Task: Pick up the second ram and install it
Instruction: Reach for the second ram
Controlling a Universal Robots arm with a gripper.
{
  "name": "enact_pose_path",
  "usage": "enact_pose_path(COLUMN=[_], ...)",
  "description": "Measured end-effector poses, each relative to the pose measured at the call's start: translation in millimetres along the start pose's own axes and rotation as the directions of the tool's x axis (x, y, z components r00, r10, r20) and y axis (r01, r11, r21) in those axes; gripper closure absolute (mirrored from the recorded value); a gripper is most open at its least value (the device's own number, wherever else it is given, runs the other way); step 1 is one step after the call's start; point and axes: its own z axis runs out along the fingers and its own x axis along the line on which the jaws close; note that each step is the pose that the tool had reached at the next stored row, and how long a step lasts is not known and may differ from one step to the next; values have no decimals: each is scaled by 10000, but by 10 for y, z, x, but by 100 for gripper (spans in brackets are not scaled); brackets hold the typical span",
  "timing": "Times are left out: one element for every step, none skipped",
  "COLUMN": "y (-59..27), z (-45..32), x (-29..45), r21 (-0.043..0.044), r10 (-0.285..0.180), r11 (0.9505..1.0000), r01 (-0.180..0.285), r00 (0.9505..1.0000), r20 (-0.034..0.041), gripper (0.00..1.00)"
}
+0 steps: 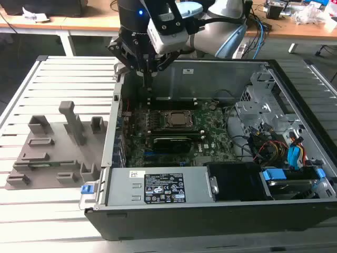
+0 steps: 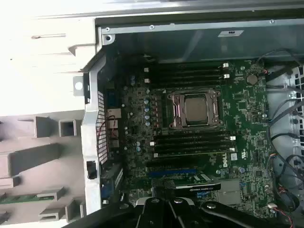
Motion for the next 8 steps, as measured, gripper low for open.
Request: enact_pose_path(y=[-10,-14,-19,-24,-26,-27,-30,-35], z=[-4,-5,-7,-9,-10,-10,-11,-13], x=[133,191,254,324,350,372,411,475], r21=[1,0,0,1,1,1,0,1], r10=[-2,-2,-1,-3,-2,-1,-1,-3], r11=[10000,10000,10000,10000,10000,10000,10000,10000], r01=[2,2,1,3,2,1,1,3], r00=[10000,10000,10000,10000,10000,10000,10000,10000], r20=[-1,0,0,-1,-1,-1,0,-1], gripper=[89,89,89,89,89,89,89,89])
